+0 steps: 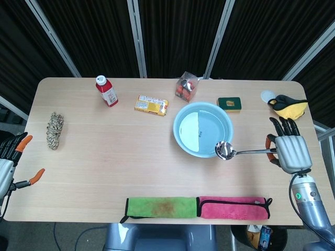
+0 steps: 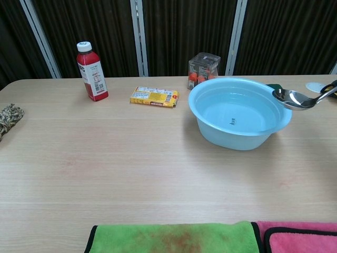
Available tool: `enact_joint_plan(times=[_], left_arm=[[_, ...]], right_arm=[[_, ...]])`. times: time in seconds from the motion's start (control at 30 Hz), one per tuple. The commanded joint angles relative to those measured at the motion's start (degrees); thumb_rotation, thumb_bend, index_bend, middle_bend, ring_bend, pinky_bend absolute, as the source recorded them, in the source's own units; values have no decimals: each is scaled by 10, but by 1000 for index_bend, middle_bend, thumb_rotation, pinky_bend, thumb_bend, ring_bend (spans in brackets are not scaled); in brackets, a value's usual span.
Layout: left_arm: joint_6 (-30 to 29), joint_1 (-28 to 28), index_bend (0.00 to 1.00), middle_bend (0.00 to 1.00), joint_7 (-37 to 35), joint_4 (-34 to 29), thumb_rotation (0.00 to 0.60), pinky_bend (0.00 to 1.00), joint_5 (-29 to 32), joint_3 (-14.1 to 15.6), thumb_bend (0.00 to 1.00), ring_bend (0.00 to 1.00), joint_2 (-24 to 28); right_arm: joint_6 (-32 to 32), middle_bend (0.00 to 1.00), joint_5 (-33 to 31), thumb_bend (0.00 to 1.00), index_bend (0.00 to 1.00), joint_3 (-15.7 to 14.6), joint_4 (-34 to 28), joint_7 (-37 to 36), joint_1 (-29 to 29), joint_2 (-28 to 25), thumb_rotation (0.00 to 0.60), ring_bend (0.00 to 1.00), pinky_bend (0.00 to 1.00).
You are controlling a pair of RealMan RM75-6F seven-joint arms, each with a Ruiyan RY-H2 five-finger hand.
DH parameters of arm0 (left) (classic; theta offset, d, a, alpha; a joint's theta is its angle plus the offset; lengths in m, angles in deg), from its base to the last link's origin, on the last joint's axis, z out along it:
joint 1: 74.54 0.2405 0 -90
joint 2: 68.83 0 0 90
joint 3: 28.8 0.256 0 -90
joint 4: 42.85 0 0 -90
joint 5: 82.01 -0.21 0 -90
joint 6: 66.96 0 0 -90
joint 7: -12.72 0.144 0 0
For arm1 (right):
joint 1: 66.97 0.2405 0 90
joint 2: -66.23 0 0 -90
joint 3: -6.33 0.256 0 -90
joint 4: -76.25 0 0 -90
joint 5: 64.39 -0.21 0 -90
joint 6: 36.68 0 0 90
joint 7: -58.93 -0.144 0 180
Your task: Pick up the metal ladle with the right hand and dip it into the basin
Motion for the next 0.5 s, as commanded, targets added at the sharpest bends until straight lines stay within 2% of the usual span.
enact_joint_plan(times=[0.03,0.5], left_arm=[[4,-1,25,0,1,1,292,0,3,-1,267,0,0],[22,-5,25,0,1,12,290,0,27,-7,268,0,-2]], right_arm=[[15,83,-20,567,820,9,19,19,23,24,600,0,0],[70,83,-95,567,820,17,100,75,100,103,600,0,0]])
